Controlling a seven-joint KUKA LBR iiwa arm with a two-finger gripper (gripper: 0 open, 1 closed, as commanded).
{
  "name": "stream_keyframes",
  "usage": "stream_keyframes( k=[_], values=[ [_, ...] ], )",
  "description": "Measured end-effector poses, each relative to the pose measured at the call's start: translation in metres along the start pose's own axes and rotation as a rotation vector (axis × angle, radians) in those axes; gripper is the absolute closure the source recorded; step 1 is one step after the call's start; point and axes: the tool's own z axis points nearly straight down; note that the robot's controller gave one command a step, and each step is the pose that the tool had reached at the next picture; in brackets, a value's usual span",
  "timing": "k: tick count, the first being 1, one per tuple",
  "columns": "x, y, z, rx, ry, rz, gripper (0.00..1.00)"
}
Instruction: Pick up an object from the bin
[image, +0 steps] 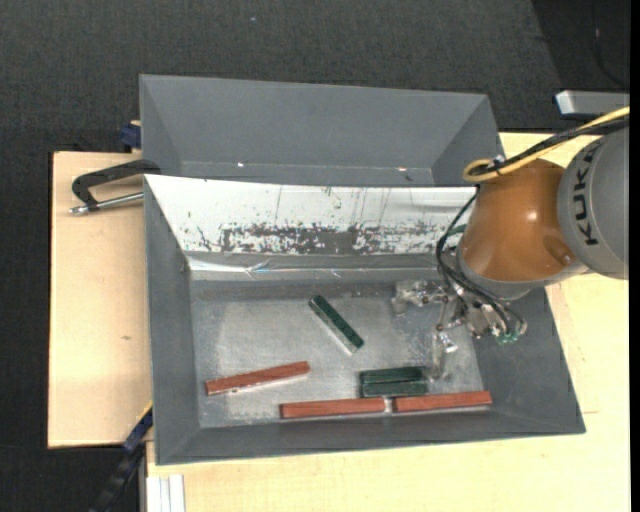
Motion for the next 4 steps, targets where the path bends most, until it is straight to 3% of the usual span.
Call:
stream_keyframes(
  k=[1,2,3,4],
  values=[
    [0.038,0.020,0.027,-0.002,0.003,0.214,1.00],
    [0.038,0.020,0.027,-0.001,0.003,0.214,1.00],
    [0.031,-0.001,-0.127,0.000,0.001,0.262,1.00],
    [0.031,-0.001,-0.126,0.000,0.002,0.262,0.00]
  ],
)
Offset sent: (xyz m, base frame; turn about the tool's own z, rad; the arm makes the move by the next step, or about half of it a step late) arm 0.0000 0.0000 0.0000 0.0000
